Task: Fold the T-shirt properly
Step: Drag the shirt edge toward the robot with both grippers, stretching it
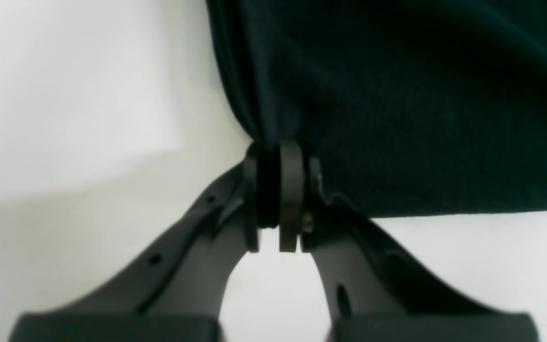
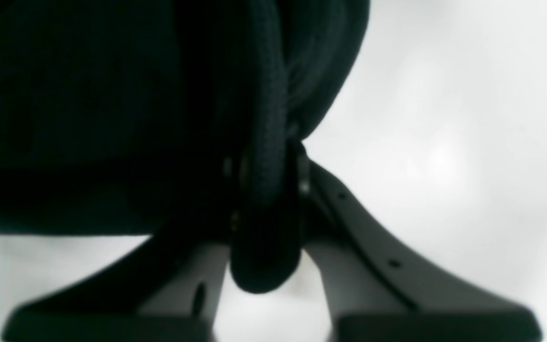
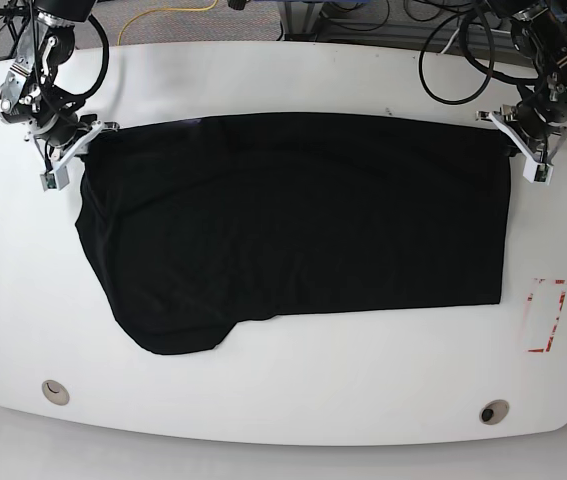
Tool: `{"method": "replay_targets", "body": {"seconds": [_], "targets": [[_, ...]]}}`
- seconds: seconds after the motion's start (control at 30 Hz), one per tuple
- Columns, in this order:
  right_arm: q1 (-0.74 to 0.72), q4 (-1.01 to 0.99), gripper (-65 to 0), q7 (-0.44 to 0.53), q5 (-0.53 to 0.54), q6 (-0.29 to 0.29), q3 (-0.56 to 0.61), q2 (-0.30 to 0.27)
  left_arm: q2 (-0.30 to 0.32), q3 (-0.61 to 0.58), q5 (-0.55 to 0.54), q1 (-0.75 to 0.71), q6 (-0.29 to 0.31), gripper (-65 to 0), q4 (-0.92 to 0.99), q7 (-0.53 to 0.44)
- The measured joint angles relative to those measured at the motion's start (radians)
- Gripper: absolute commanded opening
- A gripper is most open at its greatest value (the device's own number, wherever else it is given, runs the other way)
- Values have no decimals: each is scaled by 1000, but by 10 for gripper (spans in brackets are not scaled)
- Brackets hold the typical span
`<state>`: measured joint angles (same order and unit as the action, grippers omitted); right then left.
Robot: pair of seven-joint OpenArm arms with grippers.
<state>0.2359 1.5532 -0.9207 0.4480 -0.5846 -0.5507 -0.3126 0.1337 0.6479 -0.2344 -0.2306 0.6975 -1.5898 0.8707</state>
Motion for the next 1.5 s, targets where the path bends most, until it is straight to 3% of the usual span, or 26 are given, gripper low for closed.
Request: {"method": "replay_targets", "body": {"seconds": [0.4,0.6,1.17,1.23,1.33,1.5], "targets": [[133,126,-644,-49,4,0,-19,1,8,2,32,-127,3,-633,-163,50],[207,171,-644,-57,7,-1,-67,2,16,2,13,-168,4,-632,-227,31],[283,232,-633,-79,18,-8,-110,8,24,28,13,-224,11,-626,-232,35],[282,232,-583,-94,19,-7,-109,8,25,31,14,-225,10,-625,-232,40],[281,232,-457,-113,19,-7,-109,8,26,32,12,-236,10,-603,-232,31],[282,232,-212,-122,0,-5,-117,6,25,32,28,-257,9,-478,-232,40]]}}
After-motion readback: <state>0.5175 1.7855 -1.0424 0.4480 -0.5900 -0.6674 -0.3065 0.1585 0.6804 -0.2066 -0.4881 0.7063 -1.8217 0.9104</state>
